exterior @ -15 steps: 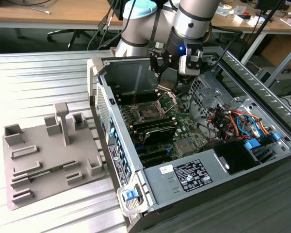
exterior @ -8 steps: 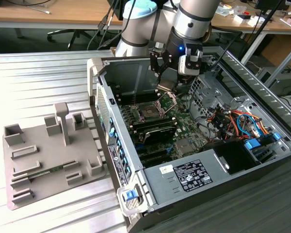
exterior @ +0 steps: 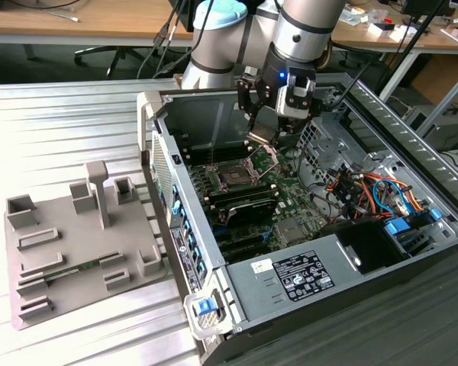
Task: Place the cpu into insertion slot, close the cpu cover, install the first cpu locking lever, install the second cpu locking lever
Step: 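Place the cpu into insertion slot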
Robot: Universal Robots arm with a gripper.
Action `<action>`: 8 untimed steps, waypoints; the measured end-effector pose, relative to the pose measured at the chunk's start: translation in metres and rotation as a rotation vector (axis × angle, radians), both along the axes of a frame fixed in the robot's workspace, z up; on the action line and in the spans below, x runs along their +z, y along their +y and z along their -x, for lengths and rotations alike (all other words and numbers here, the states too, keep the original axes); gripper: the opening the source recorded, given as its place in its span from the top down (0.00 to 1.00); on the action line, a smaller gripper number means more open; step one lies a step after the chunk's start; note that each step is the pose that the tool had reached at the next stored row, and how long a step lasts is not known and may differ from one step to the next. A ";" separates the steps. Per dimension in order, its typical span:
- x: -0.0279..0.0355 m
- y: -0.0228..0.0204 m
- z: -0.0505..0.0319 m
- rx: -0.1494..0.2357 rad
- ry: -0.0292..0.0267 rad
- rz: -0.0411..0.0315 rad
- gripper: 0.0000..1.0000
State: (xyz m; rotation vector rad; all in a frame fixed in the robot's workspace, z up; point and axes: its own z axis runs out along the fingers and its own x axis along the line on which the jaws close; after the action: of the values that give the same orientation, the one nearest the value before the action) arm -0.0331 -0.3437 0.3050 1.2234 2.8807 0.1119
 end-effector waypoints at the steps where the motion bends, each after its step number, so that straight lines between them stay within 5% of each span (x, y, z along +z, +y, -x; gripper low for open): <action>1: 0.0000 0.0000 0.0000 -0.004 0.0000 0.0000 0.45; 8: -0.0001 0.0000 0.0000 -0.021 0.0000 0.0000 0.45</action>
State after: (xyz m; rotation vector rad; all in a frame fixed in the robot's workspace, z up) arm -0.0331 -0.3437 0.3050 1.2540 2.8667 0.1117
